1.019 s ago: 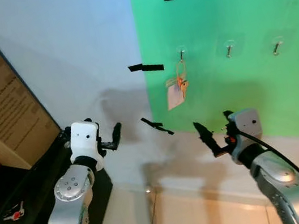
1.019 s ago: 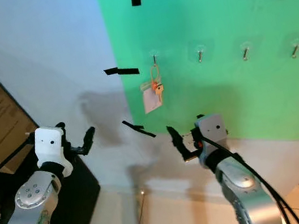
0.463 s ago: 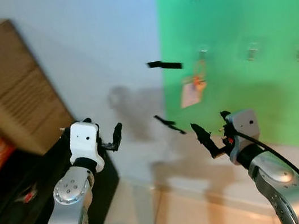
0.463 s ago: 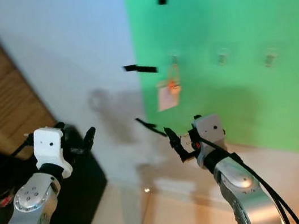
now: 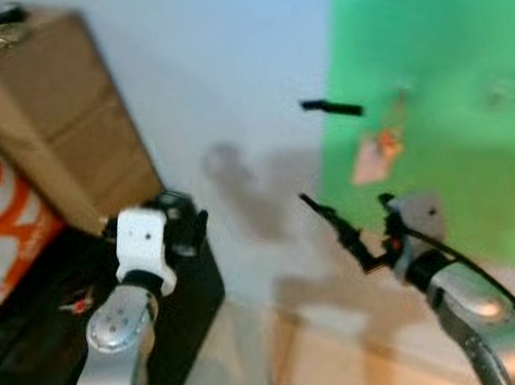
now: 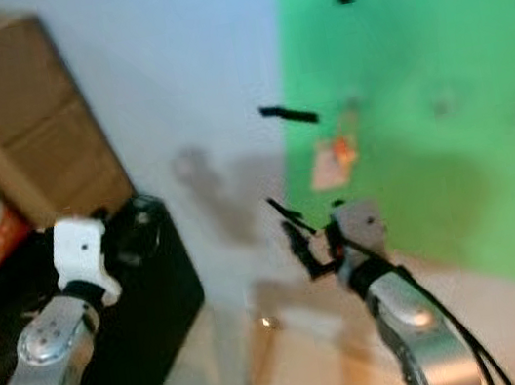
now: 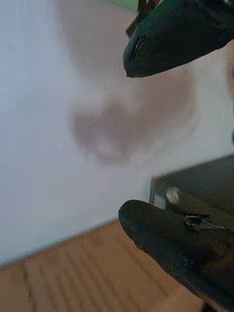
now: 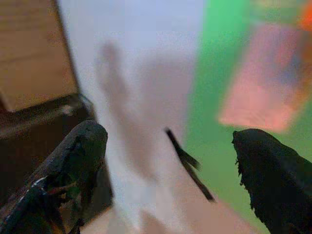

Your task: Hang keys on a hook

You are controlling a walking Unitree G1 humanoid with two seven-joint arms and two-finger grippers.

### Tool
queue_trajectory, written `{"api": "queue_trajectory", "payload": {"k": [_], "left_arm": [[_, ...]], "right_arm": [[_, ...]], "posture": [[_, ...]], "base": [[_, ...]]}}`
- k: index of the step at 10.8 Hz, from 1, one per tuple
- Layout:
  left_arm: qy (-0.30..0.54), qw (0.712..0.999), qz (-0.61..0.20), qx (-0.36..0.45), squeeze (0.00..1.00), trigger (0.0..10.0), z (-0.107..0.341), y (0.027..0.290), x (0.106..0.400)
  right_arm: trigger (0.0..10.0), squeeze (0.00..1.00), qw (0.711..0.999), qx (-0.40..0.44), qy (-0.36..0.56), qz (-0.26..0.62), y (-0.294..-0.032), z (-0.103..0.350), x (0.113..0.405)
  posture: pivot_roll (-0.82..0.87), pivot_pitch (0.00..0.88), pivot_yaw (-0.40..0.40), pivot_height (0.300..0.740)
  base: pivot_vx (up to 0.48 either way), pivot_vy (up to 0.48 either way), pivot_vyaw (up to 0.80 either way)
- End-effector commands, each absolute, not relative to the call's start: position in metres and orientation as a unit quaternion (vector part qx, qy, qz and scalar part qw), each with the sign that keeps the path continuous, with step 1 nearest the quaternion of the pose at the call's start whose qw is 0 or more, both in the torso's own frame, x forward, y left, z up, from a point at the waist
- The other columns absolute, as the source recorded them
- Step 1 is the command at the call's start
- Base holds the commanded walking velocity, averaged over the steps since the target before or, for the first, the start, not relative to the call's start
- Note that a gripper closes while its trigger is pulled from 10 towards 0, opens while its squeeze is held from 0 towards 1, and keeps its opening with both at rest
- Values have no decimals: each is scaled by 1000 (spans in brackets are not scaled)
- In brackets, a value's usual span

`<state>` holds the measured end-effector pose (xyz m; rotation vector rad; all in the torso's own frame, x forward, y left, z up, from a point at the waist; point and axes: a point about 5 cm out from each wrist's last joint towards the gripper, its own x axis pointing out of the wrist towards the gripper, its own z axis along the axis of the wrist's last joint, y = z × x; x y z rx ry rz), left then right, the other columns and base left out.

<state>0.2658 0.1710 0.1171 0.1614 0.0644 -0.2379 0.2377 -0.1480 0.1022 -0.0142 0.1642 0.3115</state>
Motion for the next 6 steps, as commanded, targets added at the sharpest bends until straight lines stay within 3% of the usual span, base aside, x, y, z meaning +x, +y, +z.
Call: {"api": "queue_trajectory", "payload": {"k": [1, 2, 6], "left_arm": [[27, 989, -127, 76, 1000, 10000, 120, 168, 267], [27, 989, -128, 75, 1000, 10000, 121, 168, 267], [26, 988, -131, 72, 1000, 10000, 122, 169, 266]], "right_arm": [[10000, 1000, 985, -11, 82, 154, -152, 104, 237], [10000, 1000, 983, -16, 82, 162, -150, 103, 236], [10000, 1000, 980, -14, 86, 180, -146, 102, 234]], "posture": [[-86, 0, 46, 732], [-86, 0, 46, 732], [-81, 0, 45, 732]], "base": [[0, 0, 800], [0, 0, 800], [261, 0, 800]]}}
